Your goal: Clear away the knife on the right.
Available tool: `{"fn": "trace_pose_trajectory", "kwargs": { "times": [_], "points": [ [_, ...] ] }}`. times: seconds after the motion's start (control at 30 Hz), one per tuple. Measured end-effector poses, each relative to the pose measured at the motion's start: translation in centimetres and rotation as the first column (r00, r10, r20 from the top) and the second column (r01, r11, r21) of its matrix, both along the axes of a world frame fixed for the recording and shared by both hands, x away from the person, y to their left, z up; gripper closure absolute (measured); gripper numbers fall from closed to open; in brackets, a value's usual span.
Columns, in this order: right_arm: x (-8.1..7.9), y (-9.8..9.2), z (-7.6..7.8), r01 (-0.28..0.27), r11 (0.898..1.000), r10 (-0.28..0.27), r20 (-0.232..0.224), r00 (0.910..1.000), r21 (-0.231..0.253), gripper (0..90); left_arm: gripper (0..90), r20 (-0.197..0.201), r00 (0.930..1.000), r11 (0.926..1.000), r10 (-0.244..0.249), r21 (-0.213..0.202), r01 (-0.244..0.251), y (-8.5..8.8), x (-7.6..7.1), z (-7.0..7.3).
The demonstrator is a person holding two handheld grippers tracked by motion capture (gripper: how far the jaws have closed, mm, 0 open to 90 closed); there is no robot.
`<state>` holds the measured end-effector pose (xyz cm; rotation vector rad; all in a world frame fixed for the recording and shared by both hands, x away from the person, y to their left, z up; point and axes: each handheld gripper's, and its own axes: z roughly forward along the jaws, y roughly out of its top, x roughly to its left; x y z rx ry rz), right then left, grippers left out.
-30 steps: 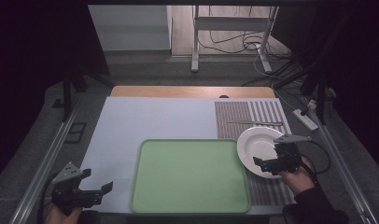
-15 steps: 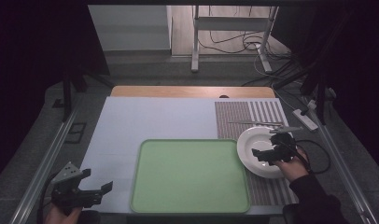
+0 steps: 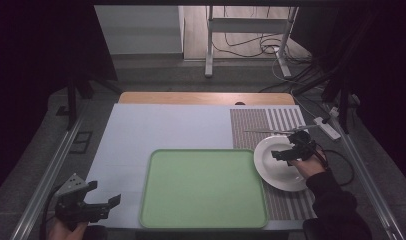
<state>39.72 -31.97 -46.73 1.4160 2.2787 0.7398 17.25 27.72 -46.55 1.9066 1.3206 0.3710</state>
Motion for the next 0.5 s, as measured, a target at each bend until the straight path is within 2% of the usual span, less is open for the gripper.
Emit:
{"fn": "trace_pose_trajectory", "kwargs": {
  "times": [0.17,0.2,0.23,0.5],
  "points": [
    [0.8,-0.2,-0.2,0.013,1.000,-0.013,-0.009,0.9999,0.000,0.0,3.4,0.001,1.0000,1.0000,0.000,-0.005,0.000,0.1,0.0,0.0],
    [2.3,-0.5,-0.3,0.029,0.999,-0.029,-0.011,0.9995,-0.015,0.0,3.4,0.000,1.0000,1.0000,0.001,-0.006,-0.001,0.1,0.0,0.0],
    [2.6,-0.5,-0.3,0.033,0.999,-0.033,-0.008,0.9994,-0.020,0.0,3.4,0.000,1.0000,1.0000,0.001,-0.006,-0.001,0.1,0.0,0.0],
    [2.6,-0.5,-0.3,0.033,0.999,-0.033,-0.008,0.9994,-0.020,0.0,3.4,0.000,1.0000,1.0000,0.001,-0.006,-0.001,0.1,0.0,0.0]
  ]
}}
